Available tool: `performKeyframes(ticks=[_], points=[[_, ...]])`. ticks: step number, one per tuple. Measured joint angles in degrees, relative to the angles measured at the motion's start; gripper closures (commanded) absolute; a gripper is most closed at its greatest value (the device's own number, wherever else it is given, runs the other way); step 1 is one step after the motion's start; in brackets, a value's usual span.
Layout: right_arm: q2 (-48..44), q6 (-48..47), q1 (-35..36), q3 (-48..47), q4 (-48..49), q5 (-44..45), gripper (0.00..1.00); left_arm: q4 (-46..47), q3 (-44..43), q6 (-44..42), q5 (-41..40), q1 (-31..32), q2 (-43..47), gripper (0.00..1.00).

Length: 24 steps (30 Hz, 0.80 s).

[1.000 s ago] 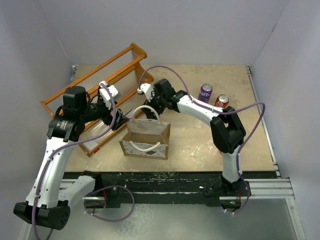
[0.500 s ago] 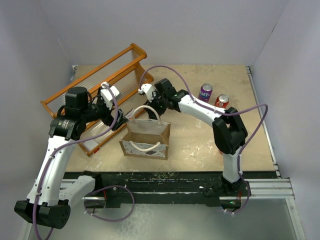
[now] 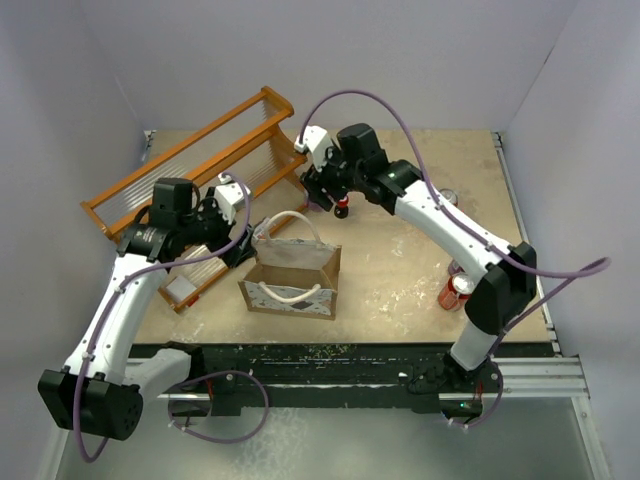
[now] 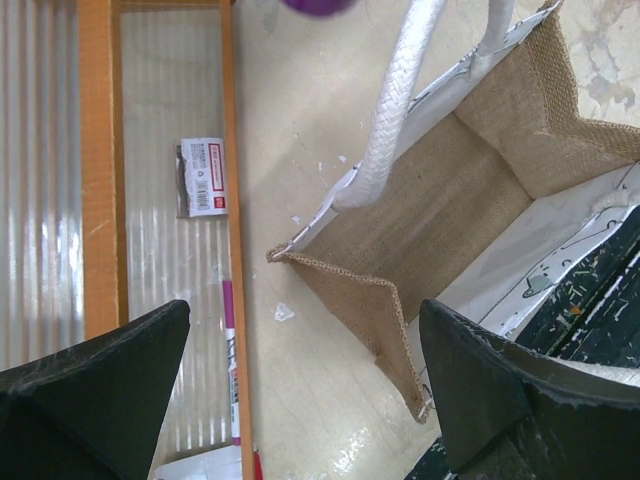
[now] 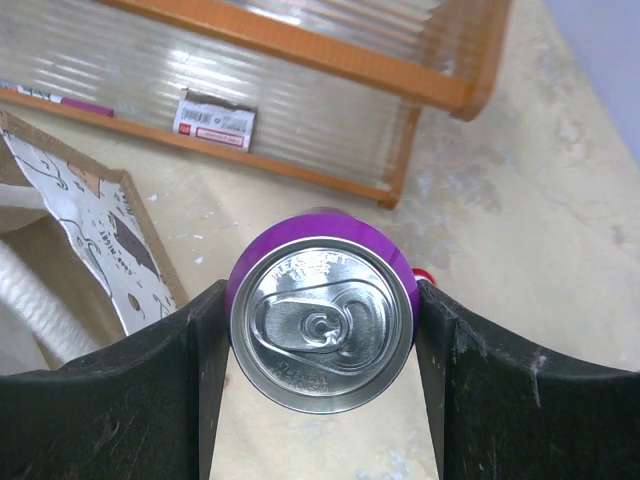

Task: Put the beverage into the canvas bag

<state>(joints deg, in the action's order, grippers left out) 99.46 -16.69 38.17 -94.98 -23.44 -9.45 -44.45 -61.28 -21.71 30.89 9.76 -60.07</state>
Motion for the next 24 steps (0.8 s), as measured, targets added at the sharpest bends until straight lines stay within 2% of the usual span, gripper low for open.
performKeyframes(ticks=[5,14,18,24], points=[[-5.0,-0.9,-0.1,-1.4,-2.0,1.4,1.0,0.0,1.2,-0.2,3.2,0.0,-1.5,0.01],[-13.0,-3.8,-0.1,-2.6,-7.3,0.4,1.0,0.2,2.6,-1.0,7.3,0.0,-2.7,0.01],[-16.2,-7.1,-0.2,-3.1,-10.0,-3.7,1.0,0.2,2.6,-1.6,7.1,0.3,-4.3,0.01],[-18.3,-11.7,-0.1,-3.7,-14.7,-15.4,1.0,0.3,3.2,-1.7,4.5,1.6,-7.1,0.01]])
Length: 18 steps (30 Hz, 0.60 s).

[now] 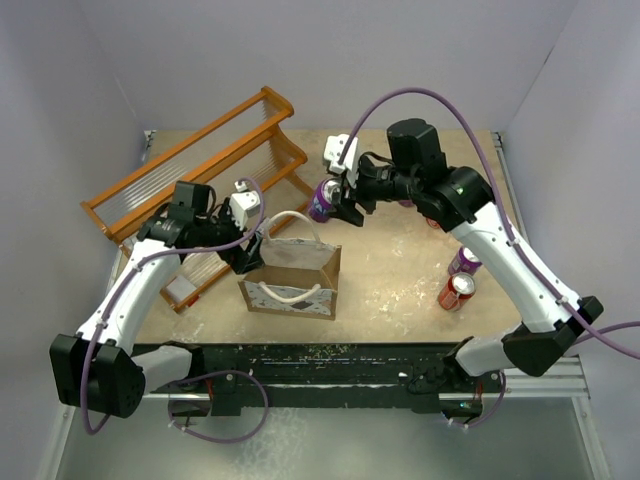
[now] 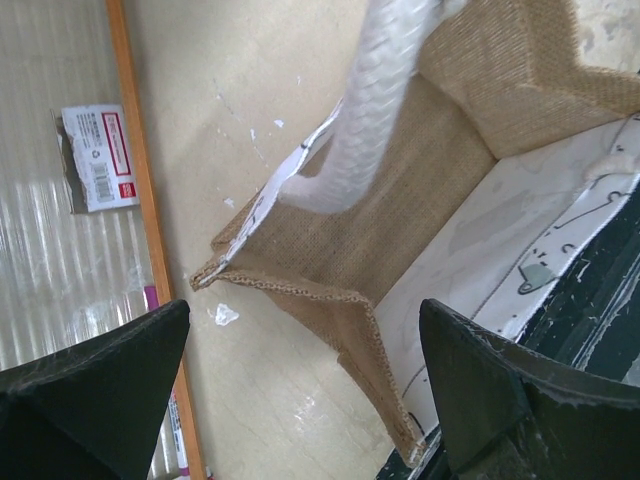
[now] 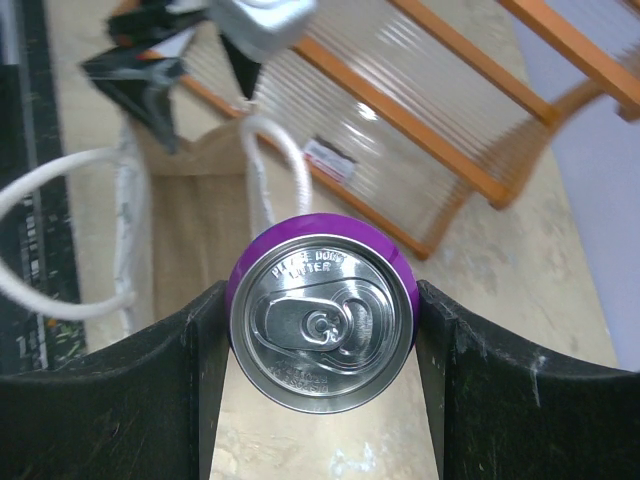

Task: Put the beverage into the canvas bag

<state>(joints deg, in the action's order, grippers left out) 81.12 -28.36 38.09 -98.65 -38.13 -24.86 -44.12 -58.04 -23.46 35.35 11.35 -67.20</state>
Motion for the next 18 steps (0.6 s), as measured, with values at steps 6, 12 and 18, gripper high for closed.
performKeyframes(ticks=[6,12,18], points=[[0.4,-2.6,1.5,1.3,-1.2,-9.8,1.0,1.0,1.4,1.8,-3.3,0.0,-0.9,0.12],[3.1,-4.2,5.0,5.1,0.7,-12.9,1.0,1.9,1.4,3.1,-4.5,0.0,-2.3,0.29],[7.0,-4.6,6.2,12.6,6.0,-12.9,1.0,2.1,1.4,3.4,-3.5,0.0,-4.5,0.35]])
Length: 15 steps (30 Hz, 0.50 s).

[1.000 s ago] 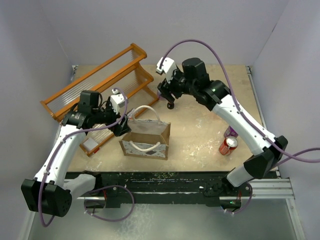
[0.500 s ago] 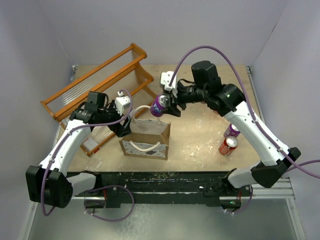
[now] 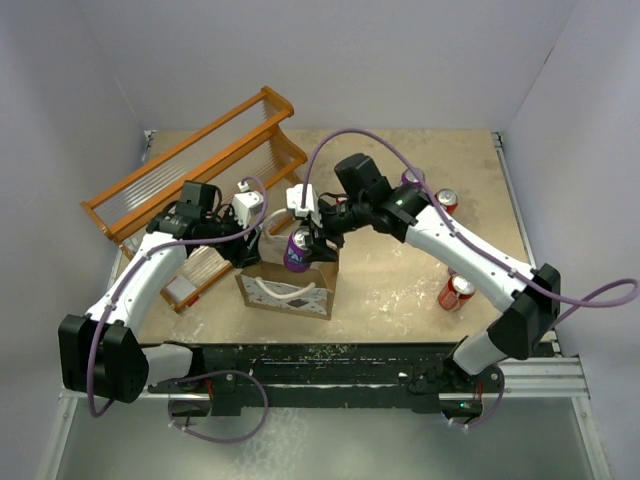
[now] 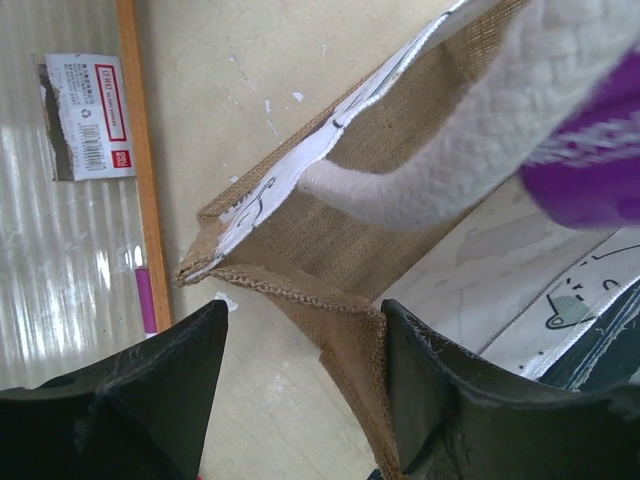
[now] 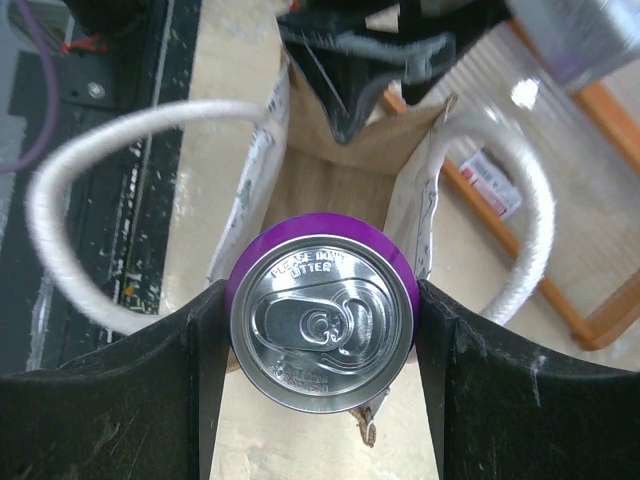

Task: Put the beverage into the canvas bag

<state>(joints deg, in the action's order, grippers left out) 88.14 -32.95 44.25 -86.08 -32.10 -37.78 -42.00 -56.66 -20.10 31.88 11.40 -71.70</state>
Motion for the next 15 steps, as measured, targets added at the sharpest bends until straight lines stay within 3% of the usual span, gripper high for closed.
performKeyframes(ticks=[7,15], points=[[0.3,-0.3,-0.3,7.6,3.5,4.8,1.0,0.8,-0.6,0.6,3.8,0.0,-0.8,0.35],[-6.9,-2.1,-3.4,12.1,3.3,8.5,1.0,3.7,-3.4,3.9,5.2,0.9,-5.7,0.32]])
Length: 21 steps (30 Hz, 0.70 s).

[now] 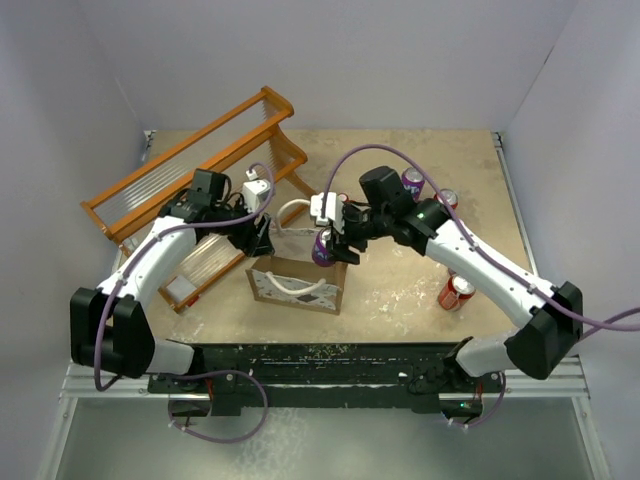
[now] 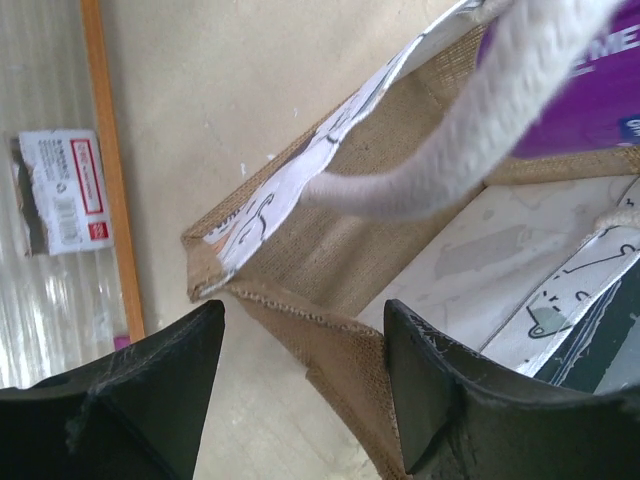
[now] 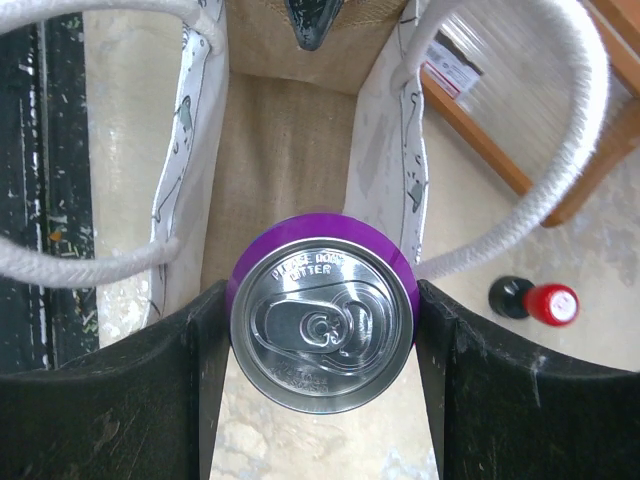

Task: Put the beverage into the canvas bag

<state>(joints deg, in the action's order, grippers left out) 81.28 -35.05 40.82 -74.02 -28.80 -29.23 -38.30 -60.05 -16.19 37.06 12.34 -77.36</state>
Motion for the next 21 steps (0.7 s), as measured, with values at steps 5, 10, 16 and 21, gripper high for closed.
performKeyframes(ticks=[5,10,16,21], points=[[-3.0,-2.2,-1.9,0.0,-2.9,0.2,1.0,0.5,-2.6,1.4,0.0,2.3,-3.8,0.37],[-1.8,-3.4,-2.2,-1.3,-4.2,0.2,1.0,0.3,-3.4,2.3,0.0,2.9,-4.5,0.48],[5.2,-3.5,-1.8,-5.5,-1.3,-0.9,1.0,0.1,-3.9,2.2,0.0,2.9,-4.5,0.53],[9.6,-3.3,-0.7,-6.8,0.9,-1.9,1.0,1.1,-2.5,2.2,0.0,2.9,-3.3,0.39]])
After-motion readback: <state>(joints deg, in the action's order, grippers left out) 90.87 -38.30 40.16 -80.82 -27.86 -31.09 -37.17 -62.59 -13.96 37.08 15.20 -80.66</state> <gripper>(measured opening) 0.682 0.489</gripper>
